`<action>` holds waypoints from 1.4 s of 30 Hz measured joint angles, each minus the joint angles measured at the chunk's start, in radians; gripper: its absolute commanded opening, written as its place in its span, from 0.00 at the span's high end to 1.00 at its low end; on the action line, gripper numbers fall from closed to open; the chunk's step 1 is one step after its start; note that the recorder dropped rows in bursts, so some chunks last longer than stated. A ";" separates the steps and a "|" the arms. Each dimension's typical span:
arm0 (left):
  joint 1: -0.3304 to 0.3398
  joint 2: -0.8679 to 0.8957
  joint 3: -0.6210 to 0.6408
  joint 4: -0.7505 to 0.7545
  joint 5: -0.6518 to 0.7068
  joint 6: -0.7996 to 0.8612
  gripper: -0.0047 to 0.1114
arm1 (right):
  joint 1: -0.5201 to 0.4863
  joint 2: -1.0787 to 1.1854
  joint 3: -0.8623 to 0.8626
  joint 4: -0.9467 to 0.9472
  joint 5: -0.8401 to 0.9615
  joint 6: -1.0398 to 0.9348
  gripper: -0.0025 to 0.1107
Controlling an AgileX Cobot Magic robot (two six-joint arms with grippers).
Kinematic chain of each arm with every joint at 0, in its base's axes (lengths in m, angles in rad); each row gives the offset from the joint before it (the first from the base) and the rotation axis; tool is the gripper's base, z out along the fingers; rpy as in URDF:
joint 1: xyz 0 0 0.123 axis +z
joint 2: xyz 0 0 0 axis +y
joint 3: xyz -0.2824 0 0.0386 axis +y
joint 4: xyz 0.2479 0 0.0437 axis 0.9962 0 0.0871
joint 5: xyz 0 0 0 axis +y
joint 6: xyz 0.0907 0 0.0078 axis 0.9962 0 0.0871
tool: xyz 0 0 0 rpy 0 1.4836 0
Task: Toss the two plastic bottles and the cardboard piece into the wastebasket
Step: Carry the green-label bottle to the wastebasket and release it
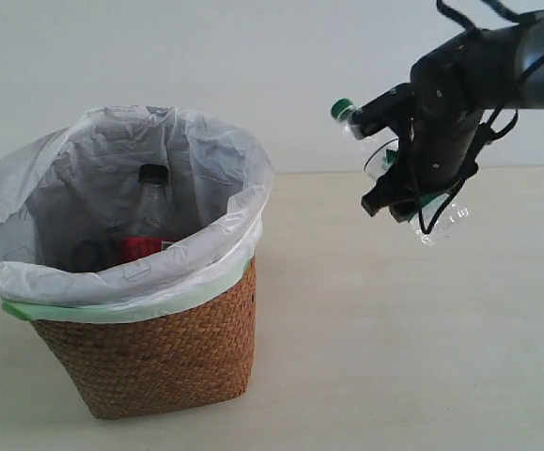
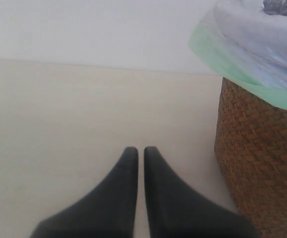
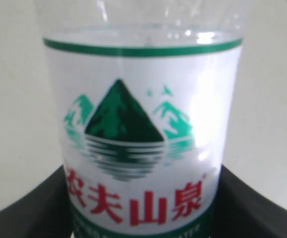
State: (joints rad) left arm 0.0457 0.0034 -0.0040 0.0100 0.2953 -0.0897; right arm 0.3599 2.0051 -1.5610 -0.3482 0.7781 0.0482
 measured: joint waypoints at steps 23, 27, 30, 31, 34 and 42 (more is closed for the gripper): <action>0.000 0.000 0.000 0.000 0.000 0.000 0.93 | 0.000 -0.366 0.047 -0.093 0.269 0.355 0.98; 0.000 0.000 0.000 0.000 0.000 0.000 0.93 | 0.000 -0.365 0.047 -0.039 0.237 0.329 0.95; 0.000 0.000 0.000 0.000 0.000 0.000 0.93 | 0.025 -0.363 0.047 0.147 0.129 0.235 0.72; 0.000 0.000 0.000 0.000 0.000 0.000 0.93 | 0.041 -0.362 0.034 0.263 0.091 0.170 0.59; 0.000 0.000 0.000 0.000 0.000 0.000 0.93 | 0.104 -0.352 -0.029 0.730 0.037 -0.105 0.30; 0.000 0.000 0.000 0.000 0.000 0.000 0.93 | 0.175 -0.360 -0.198 1.078 -0.016 -0.274 0.37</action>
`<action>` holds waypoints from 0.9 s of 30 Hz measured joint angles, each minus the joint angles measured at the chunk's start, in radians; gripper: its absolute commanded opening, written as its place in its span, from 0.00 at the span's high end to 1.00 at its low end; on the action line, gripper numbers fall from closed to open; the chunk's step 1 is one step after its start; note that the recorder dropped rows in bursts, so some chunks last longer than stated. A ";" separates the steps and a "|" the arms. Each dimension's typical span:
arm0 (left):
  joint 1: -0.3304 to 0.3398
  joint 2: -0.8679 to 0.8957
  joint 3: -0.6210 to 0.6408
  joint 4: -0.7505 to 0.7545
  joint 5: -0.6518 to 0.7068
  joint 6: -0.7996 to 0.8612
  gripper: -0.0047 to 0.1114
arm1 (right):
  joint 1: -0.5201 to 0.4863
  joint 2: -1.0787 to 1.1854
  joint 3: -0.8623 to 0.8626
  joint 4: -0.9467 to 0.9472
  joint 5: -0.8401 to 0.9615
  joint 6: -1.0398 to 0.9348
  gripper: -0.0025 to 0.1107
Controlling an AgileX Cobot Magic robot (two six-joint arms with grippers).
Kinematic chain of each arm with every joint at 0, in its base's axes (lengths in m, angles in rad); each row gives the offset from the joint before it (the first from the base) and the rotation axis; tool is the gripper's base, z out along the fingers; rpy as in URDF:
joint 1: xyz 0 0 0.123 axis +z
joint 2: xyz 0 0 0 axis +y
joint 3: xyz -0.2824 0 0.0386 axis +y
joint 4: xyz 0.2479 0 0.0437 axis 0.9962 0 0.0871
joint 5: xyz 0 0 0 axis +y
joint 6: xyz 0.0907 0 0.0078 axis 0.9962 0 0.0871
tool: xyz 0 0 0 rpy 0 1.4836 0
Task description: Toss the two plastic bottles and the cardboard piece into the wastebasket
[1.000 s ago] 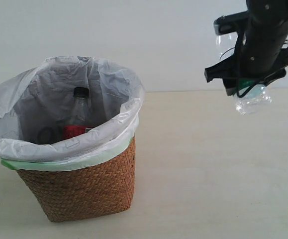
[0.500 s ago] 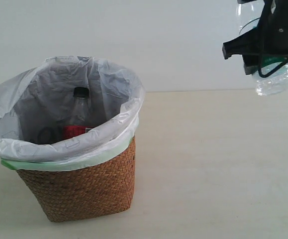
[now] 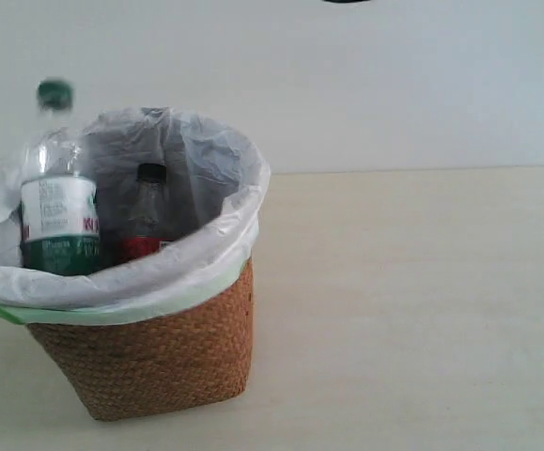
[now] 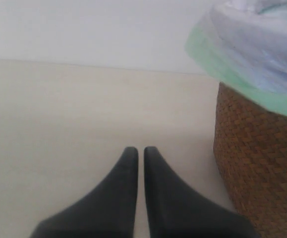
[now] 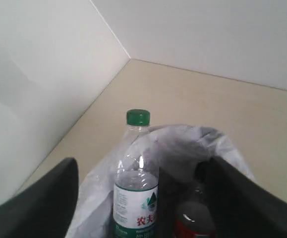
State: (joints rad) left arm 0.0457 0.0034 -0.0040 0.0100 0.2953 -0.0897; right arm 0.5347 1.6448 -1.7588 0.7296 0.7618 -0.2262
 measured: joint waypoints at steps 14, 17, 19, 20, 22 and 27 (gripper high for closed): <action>0.000 0.000 0.000 0.000 0.000 0.000 0.93 | -0.005 -0.014 -0.004 -0.789 0.255 0.386 0.82; 0.000 0.000 0.000 0.000 0.000 0.000 0.93 | -0.005 -0.037 0.010 -0.802 0.264 0.392 0.98; 0.000 0.000 0.000 0.000 0.000 0.000 0.93 | -0.005 -0.059 0.036 -0.809 0.261 0.397 0.98; 0.000 0.000 0.000 0.000 0.000 0.000 0.93 | -0.005 -0.081 0.070 -0.818 0.253 0.404 0.98; 0.000 0.000 0.000 0.000 0.000 0.000 0.93 | -0.005 -0.114 0.123 -0.847 0.237 0.421 0.98; 0.000 0.000 0.000 0.000 0.000 0.000 0.93 | -0.005 -0.289 0.382 -0.907 0.084 0.468 0.98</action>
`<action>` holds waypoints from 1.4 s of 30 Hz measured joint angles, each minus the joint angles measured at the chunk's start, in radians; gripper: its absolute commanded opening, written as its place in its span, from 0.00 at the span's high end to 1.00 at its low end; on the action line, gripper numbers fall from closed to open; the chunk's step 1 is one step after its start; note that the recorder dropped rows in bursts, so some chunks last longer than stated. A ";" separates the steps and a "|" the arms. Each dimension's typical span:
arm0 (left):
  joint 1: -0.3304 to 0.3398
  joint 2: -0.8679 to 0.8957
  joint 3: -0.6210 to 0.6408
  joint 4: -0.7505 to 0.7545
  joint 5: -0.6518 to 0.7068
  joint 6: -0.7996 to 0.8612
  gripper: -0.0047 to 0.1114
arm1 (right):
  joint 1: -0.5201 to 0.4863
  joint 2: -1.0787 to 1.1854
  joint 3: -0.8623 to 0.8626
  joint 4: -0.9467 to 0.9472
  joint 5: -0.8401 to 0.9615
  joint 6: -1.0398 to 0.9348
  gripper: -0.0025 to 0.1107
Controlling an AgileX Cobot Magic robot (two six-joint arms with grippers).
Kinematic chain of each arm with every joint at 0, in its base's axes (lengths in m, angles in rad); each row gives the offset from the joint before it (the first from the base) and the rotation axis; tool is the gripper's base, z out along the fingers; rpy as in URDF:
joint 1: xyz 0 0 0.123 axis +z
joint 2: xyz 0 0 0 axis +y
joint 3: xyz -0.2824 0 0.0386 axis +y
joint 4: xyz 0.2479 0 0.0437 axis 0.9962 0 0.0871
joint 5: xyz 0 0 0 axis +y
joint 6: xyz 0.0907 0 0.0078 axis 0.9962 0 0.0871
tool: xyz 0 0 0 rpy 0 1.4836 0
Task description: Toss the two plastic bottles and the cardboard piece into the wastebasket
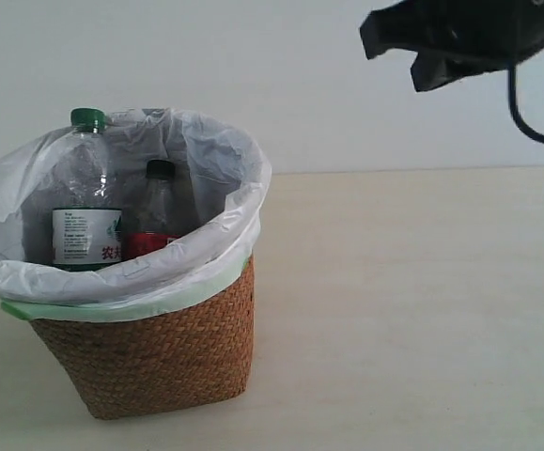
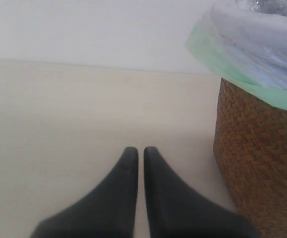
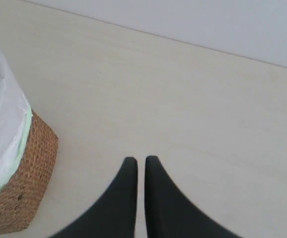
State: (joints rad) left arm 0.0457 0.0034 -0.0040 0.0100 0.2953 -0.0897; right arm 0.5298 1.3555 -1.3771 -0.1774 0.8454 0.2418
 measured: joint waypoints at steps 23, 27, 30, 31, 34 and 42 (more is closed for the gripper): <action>0.000 0.000 0.000 0.000 0.000 0.000 0.93 | 0.000 -0.960 0.982 0.087 -0.361 0.239 0.98; 0.000 0.000 0.000 0.000 0.000 0.000 0.93 | 0.000 -0.962 0.982 0.089 -0.351 0.248 0.98; 0.000 0.000 0.000 0.000 0.000 0.000 0.93 | 0.000 -0.962 0.982 0.089 -0.348 0.250 0.98; 0.000 0.000 0.000 0.000 0.000 0.000 0.93 | 0.000 -0.962 0.982 0.089 -0.348 0.250 0.98; 0.000 0.000 0.000 0.000 0.000 0.000 0.93 | 0.000 -0.962 0.982 0.089 -0.346 0.250 0.98; 0.000 0.000 0.000 0.000 0.000 0.000 0.93 | -0.061 -1.085 1.115 0.011 -0.500 0.250 0.98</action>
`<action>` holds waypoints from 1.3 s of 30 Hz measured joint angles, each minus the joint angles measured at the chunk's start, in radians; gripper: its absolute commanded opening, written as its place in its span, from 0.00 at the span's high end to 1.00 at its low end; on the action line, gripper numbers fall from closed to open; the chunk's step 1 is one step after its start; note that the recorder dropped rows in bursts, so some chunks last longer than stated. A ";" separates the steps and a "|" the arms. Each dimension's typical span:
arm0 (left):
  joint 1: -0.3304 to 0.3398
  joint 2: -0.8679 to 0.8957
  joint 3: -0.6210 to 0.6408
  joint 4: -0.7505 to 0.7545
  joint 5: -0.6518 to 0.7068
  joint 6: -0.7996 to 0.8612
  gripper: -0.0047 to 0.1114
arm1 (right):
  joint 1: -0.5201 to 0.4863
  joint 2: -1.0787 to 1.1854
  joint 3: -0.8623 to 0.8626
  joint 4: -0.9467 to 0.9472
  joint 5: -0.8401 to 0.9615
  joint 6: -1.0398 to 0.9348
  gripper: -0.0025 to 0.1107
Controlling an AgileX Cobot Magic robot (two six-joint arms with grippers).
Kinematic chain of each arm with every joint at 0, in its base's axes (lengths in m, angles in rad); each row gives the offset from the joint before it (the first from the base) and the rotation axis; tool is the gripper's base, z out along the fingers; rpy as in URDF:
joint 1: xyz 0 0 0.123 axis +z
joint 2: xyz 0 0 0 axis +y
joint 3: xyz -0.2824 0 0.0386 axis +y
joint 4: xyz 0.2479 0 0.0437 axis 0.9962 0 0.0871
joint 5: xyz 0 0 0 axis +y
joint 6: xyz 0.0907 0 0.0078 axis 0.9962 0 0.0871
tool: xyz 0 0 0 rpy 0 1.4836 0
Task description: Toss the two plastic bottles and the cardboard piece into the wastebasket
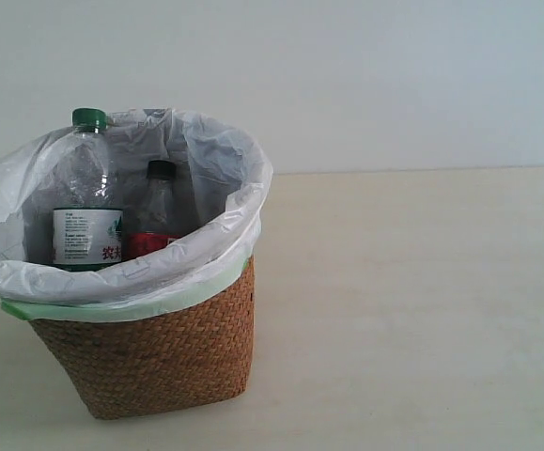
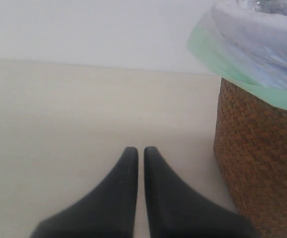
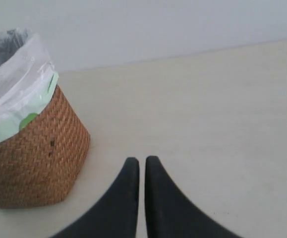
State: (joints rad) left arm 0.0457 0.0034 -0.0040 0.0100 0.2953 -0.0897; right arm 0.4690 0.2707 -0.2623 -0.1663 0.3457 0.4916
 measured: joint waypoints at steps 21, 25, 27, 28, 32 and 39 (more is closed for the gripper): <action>0.000 0.000 0.000 0.000 0.000 0.000 0.93 | -0.269 -0.264 0.258 -0.002 -0.024 -0.127 0.98; 0.000 0.000 0.000 0.000 0.000 0.000 0.93 | -0.271 -0.264 0.262 -0.007 0.000 -0.233 0.98; 0.000 0.000 0.000 0.000 0.000 0.000 0.93 | -0.272 -0.264 0.262 -0.008 0.010 -0.264 0.98; 0.000 0.000 0.000 0.000 0.000 0.000 0.93 | -0.272 -0.264 0.262 -0.008 0.012 -0.267 0.98; 0.000 0.000 0.000 0.000 0.000 0.000 0.93 | -0.272 -0.264 0.263 -0.008 0.015 -0.267 0.98; 0.000 0.000 0.000 0.000 0.000 0.000 0.93 | -0.272 -0.264 0.263 -0.006 0.017 -0.254 0.98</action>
State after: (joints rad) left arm 0.0457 0.0034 -0.0040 0.0100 0.2953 -0.0897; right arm 0.1966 0.0065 0.0005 -0.1726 0.3622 0.2379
